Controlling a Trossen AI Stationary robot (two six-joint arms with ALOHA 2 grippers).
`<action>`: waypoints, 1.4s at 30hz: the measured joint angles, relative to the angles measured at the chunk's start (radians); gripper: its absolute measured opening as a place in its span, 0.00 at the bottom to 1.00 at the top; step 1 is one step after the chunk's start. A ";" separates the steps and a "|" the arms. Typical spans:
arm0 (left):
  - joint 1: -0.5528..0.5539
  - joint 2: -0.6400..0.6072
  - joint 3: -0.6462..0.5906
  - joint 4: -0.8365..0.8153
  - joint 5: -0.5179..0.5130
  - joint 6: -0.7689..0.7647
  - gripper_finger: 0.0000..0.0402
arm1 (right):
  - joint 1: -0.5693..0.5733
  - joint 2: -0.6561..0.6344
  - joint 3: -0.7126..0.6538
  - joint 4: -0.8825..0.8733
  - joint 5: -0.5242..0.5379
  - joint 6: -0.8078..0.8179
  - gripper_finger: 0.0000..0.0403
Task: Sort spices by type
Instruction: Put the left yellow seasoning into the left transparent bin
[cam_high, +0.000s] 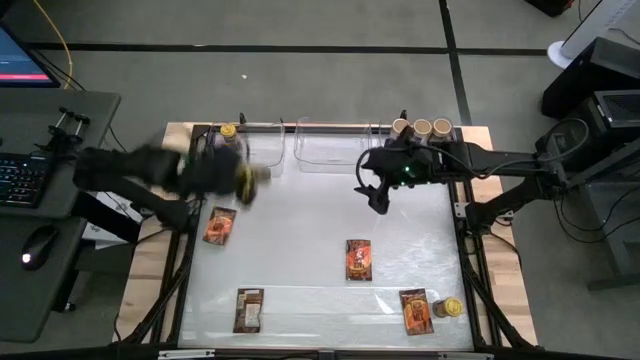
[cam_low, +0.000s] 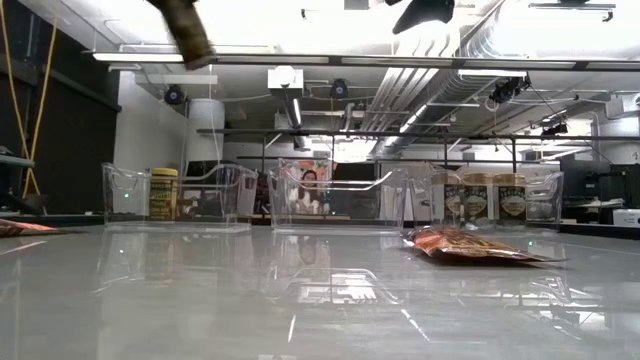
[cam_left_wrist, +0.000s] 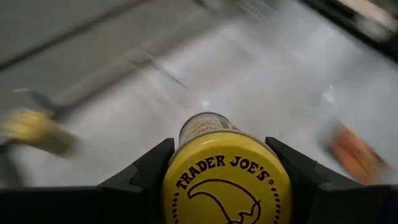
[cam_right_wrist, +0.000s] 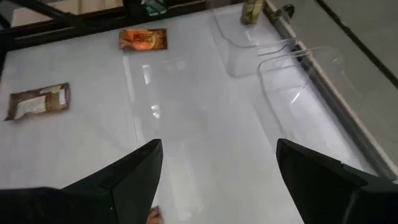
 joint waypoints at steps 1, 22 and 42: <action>0.107 0.001 0.029 -0.002 0.011 0.064 0.47 | -0.010 0.000 0.000 0.008 0.000 -0.008 0.76; 1.004 0.499 0.047 0.214 0.462 0.628 0.49 | -0.193 0.000 0.000 0.025 0.001 0.222 0.76; 1.079 0.314 -0.410 0.663 0.413 0.330 0.49 | -0.259 0.000 0.000 0.037 -0.017 0.078 0.76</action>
